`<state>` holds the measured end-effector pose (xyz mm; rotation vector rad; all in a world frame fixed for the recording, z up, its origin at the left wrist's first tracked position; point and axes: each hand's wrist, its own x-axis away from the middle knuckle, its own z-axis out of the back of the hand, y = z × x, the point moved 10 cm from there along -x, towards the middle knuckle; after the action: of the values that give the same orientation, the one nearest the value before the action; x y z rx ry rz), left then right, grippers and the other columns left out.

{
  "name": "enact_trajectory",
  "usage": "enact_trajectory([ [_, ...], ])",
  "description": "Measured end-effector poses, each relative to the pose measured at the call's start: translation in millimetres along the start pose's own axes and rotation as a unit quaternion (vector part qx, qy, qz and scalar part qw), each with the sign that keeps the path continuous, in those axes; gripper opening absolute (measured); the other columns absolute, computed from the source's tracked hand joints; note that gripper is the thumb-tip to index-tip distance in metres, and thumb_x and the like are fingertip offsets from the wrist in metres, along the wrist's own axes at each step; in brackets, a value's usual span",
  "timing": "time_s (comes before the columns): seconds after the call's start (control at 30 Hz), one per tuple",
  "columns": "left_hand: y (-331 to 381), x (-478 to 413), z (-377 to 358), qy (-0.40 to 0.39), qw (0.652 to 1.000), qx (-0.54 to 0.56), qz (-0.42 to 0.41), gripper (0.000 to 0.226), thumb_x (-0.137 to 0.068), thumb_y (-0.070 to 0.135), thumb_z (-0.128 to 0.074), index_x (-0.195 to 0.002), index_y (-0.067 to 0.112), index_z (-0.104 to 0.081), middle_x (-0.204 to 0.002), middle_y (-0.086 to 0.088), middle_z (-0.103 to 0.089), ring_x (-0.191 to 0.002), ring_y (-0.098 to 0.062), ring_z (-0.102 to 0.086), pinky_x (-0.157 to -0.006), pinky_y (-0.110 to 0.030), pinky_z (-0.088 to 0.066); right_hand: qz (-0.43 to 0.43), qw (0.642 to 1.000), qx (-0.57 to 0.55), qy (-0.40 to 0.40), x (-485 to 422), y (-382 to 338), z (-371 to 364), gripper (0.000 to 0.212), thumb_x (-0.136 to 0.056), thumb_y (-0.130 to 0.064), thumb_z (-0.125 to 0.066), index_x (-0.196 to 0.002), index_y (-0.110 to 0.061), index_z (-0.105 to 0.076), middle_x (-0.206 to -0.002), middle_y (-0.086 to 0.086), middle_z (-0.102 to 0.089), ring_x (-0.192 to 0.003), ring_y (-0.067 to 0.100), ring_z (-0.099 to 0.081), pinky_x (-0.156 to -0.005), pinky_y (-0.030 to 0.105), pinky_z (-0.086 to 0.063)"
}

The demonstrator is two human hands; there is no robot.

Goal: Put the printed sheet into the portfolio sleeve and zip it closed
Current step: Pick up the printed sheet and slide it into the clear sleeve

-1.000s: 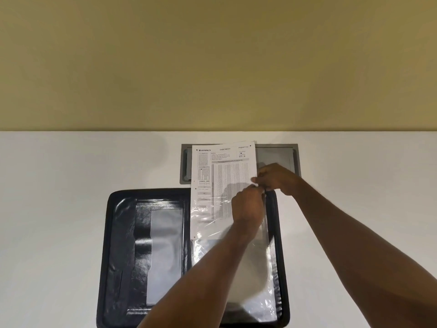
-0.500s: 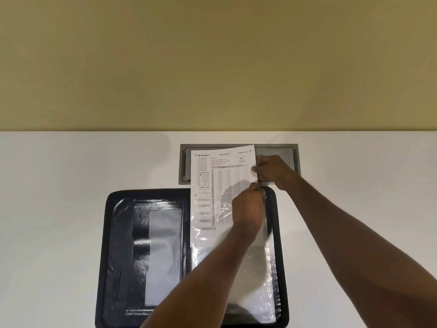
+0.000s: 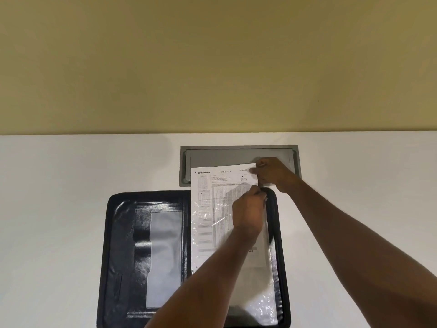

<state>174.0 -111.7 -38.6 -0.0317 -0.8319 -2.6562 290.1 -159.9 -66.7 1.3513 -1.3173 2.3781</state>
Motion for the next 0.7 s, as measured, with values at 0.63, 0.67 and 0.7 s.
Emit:
enact_trajectory([
  [0.63, -5.2, 4.3, -0.2, 0.013, 0.999, 0.040, 0.012, 0.018, -0.101, 0.027, -0.062, -0.115, 0.022, -0.071, -0.108, 0.002, -0.076, -0.090, -0.016, -0.072, -0.083, -0.022, -0.055, 0.087, 0.956, 0.267, -0.091, 2.6, -20.1, -26.4, 0.003, -0.084, -0.010, -0.079, -0.087, -0.011, -0.079, -0.082, -0.001, -0.073, -0.071, 0.011, -0.063, -0.071, 0.029, -0.051],
  [0.67, -3.9, 4.0, 0.5, 0.013, 0.999, 0.036, 0.008, 0.018, -0.100, 0.027, -0.063, -0.115, 0.021, -0.072, -0.109, 0.002, -0.076, -0.091, -0.017, -0.073, -0.084, -0.023, -0.055, 0.098, 0.950, 0.284, -0.090, 2.6, -22.6, -28.3, 0.007, -0.088, -0.015, -0.076, -0.092, -0.010, -0.080, -0.084, -0.001, -0.072, -0.073, 0.012, -0.062, -0.073, 0.030, -0.051],
  [0.7, -1.9, 4.1, 1.5, 0.015, 0.999, 0.030, 0.002, 0.018, -0.100, 0.027, -0.064, -0.113, 0.020, -0.072, -0.109, 0.002, -0.076, -0.090, -0.016, -0.073, -0.083, -0.023, -0.055, 0.103, 0.942, 0.306, -0.088, 2.9, -24.3, -29.9, 0.015, -0.092, -0.021, -0.072, -0.095, -0.008, -0.080, -0.086, 0.001, -0.071, -0.076, 0.014, -0.061, -0.077, 0.032, -0.051],
])
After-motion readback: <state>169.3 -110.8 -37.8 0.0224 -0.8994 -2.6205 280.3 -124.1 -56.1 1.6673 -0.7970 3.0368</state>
